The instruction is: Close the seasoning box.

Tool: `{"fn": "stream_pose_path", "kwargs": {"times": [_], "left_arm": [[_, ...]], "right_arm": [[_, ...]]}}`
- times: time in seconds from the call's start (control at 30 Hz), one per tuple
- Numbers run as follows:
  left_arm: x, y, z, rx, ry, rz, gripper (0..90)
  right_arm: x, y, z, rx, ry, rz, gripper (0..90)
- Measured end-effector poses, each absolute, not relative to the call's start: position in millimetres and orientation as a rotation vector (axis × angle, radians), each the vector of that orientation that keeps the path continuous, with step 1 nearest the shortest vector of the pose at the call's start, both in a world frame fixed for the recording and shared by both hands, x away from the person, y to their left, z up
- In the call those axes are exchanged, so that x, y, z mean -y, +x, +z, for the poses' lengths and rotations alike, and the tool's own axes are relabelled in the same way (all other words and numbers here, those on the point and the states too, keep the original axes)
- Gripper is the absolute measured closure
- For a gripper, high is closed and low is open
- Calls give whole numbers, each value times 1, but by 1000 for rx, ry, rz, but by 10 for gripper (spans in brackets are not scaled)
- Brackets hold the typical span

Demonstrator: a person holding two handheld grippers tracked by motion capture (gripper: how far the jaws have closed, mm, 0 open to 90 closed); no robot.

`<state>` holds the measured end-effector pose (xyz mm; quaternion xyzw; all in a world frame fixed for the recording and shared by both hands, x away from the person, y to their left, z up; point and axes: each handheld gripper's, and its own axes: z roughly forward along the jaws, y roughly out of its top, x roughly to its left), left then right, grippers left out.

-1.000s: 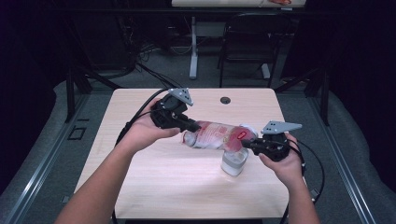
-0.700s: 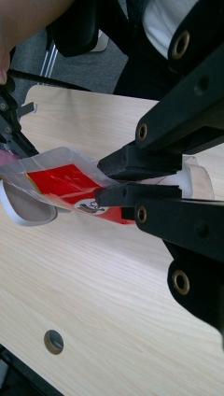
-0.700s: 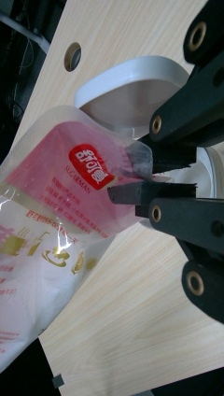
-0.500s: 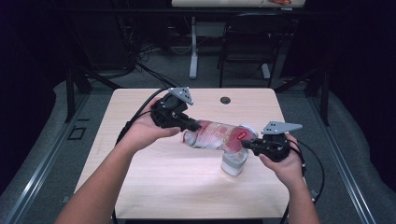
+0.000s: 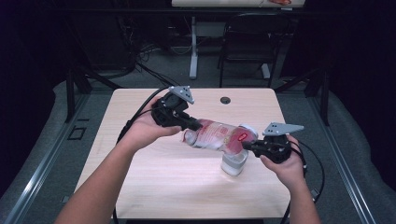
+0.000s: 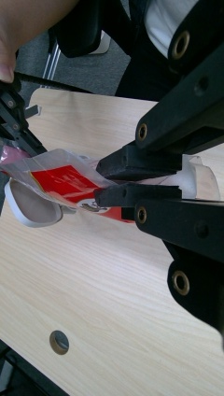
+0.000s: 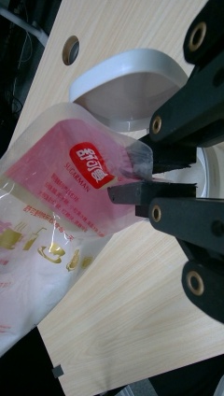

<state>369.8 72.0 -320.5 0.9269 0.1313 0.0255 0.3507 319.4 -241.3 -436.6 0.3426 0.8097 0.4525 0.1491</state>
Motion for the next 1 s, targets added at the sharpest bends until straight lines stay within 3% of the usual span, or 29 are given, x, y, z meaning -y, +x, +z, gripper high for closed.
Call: {"fn": "stream_pose_path", "kwargs": {"times": [1.0], "left_arm": [[-72, 369, -324, -343, 2378, 56, 864]], "right_arm": [[241, 332, -440, -2277, 1021, 1338, 839]]}}
